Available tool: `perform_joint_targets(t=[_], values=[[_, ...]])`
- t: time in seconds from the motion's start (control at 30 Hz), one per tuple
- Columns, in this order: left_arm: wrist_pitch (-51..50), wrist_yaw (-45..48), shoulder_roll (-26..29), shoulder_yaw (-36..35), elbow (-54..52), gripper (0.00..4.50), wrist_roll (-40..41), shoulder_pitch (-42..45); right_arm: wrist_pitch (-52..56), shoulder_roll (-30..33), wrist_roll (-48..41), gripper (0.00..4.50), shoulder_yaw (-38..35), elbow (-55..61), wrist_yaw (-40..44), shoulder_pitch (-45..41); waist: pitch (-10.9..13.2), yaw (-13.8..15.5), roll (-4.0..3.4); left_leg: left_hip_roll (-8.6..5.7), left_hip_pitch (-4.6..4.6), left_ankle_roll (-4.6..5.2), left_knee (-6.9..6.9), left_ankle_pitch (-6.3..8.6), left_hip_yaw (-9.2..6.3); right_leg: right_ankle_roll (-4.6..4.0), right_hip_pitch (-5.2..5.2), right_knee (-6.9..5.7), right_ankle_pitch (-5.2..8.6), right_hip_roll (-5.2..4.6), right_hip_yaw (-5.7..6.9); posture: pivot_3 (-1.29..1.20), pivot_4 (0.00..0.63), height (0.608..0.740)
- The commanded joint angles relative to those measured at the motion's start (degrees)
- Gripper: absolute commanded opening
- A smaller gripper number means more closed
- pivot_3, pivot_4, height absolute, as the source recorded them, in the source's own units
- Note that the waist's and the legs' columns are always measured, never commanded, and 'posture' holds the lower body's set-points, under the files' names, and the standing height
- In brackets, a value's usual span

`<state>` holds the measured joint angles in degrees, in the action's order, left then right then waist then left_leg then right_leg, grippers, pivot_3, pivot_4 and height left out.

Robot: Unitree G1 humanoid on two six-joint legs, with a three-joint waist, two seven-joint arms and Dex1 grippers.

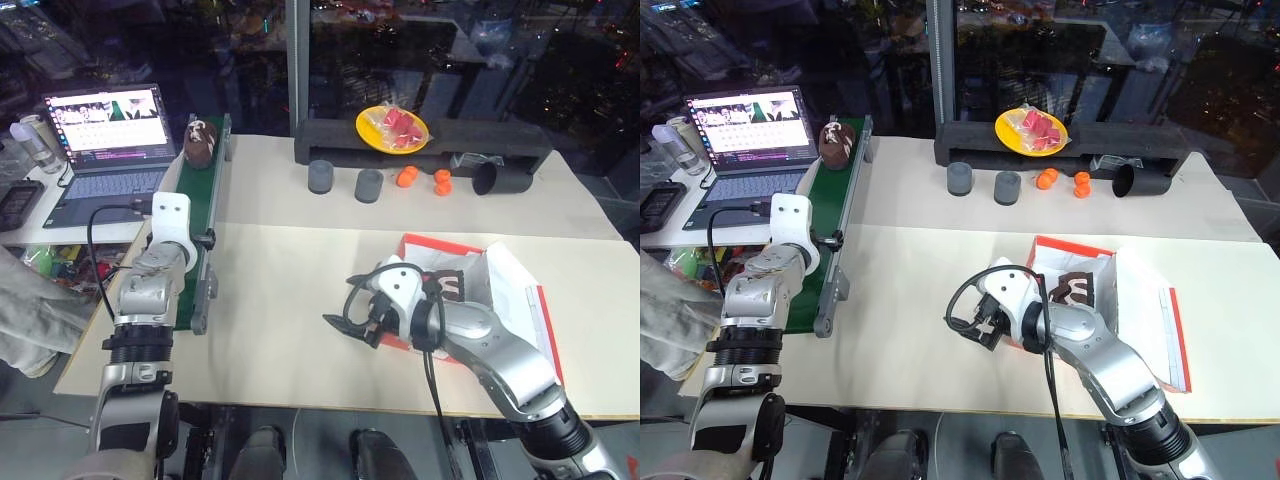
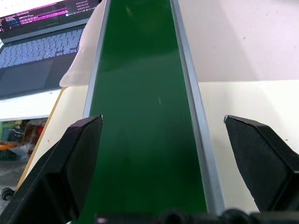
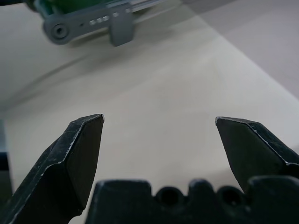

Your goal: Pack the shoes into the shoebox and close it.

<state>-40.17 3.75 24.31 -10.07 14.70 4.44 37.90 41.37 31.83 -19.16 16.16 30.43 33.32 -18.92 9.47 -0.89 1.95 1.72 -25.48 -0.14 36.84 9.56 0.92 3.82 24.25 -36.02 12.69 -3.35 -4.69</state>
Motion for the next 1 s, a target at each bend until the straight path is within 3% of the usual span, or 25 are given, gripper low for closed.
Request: perform_joint_targets(t=[0.03, 1.0], values=[[0.8, -0.2, 0.9, -0.1, -0.4, 4.43, -0.9, 1.5, -1.6, 0.3, 0.5, 4.5, -0.6, 2.5, 0.9, 0.2, 0.0, 0.0, 0.0, 0.0, 0.01, 0.0, 0.0, 0.0, 0.0, 0.0, 0.0, -0.01, 0.0, 0.0, 0.0, 0.0, 0.15, 0.74], [1.5, -1.3, 1.7, -0.5, 2.1, 4.43, -1.4, 1.7, -0.2, -1.8, 4.9, 4.5, -1.7, -0.1, -1.6, -0.2, 0.0, 0.0, 0.02, -0.01, 0.0, 0.0, 0.02, 0.0, 0.01, 0.0, 0.0, -0.04, 0.0, 0.0, 0.0, 0.0, 0.15, 0.74]])
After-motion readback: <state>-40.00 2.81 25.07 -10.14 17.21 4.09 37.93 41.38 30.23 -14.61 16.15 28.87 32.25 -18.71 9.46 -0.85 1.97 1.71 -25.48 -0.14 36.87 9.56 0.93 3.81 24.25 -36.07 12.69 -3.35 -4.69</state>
